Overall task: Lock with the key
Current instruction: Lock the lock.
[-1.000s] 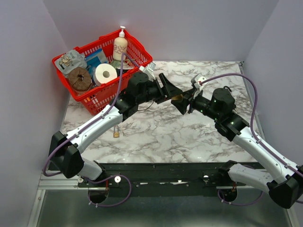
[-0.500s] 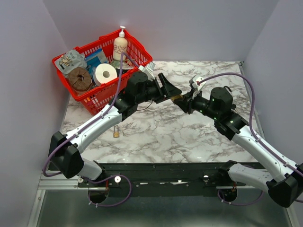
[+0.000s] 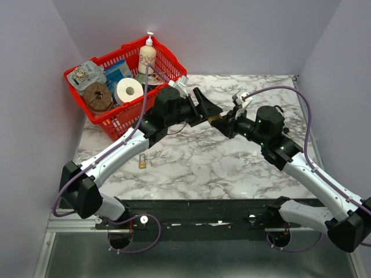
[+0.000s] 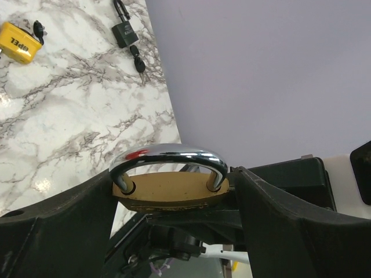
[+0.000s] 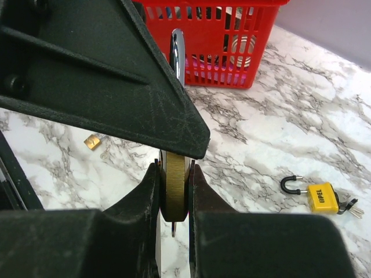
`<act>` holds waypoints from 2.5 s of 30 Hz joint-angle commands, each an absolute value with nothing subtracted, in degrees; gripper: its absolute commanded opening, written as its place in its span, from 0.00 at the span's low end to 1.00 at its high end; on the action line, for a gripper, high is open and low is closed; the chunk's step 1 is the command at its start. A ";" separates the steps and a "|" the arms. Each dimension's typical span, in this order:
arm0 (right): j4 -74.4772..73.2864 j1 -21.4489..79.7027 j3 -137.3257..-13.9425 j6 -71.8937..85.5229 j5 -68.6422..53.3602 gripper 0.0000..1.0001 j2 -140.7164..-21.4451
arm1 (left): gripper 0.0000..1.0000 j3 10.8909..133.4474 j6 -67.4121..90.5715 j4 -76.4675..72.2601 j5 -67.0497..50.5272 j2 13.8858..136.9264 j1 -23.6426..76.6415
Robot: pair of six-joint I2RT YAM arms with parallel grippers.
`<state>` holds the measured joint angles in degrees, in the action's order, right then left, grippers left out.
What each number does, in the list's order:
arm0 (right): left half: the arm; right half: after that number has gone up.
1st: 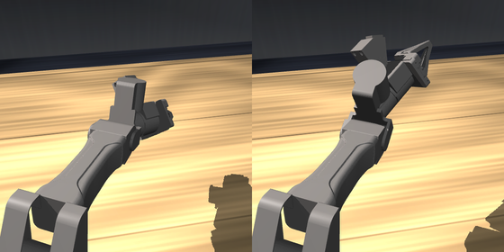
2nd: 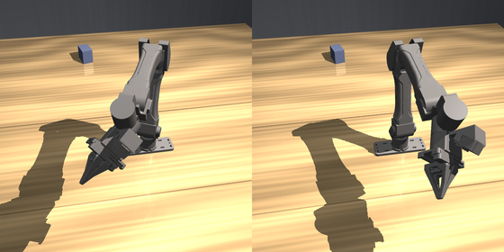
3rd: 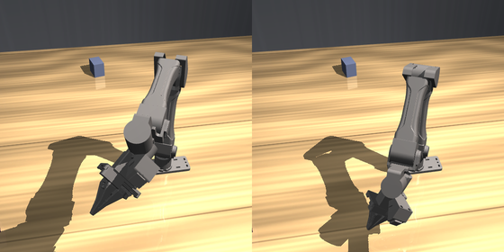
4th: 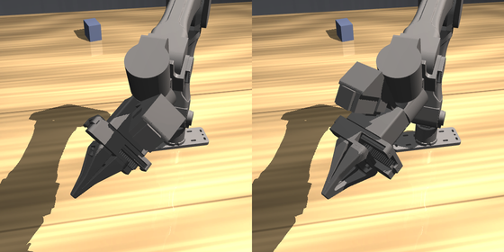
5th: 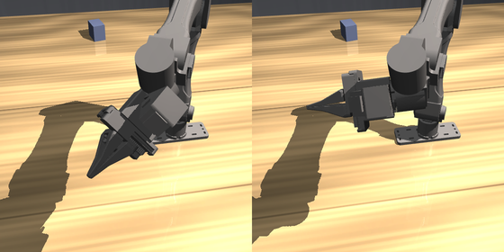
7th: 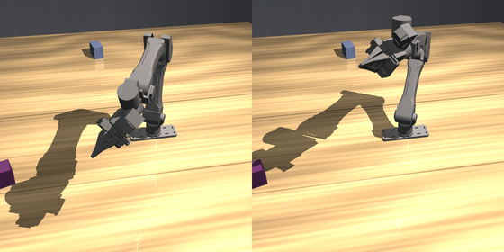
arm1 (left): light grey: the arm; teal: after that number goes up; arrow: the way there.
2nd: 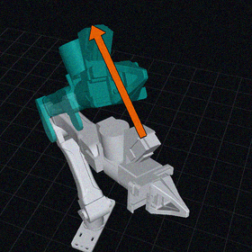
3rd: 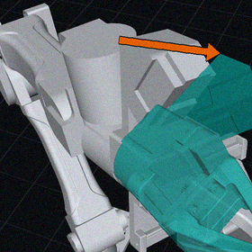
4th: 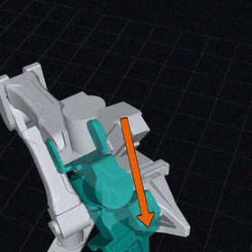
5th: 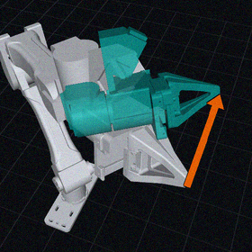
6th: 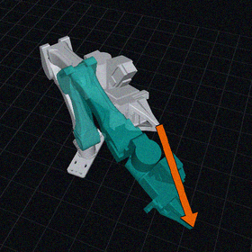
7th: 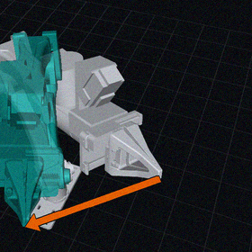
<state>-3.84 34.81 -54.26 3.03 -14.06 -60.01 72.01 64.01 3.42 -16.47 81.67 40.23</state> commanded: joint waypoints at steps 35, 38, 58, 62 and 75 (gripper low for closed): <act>-7.64 34.63 -55.73 5.36 -18.45 0.56 -58.89 | 0.01 72.68 64.69 5.80 -15.29 78.84 39.90; -8.87 34.63 -54.67 4.84 -20.47 0.52 -58.18 | 0.00 72.69 64.86 5.36 -15.64 78.57 39.81; -11.69 34.63 -52.82 2.64 -20.21 0.41 -59.24 | 0.00 72.77 65.48 5.63 -15.64 78.22 39.11; -10.55 34.63 -53.44 2.72 -19.78 0.32 -59.68 | 0.00 72.69 65.65 5.63 -15.73 78.40 39.20; -8.70 34.63 -54.23 3.08 -19.60 0.04 -61.44 | 0.00 72.16 66.36 5.27 -15.65 78.13 39.20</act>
<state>-10.33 34.65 -53.34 2.98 -19.35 -61.36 71.61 64.75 10.02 -15.05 81.65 39.33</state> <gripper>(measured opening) 0.105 0.758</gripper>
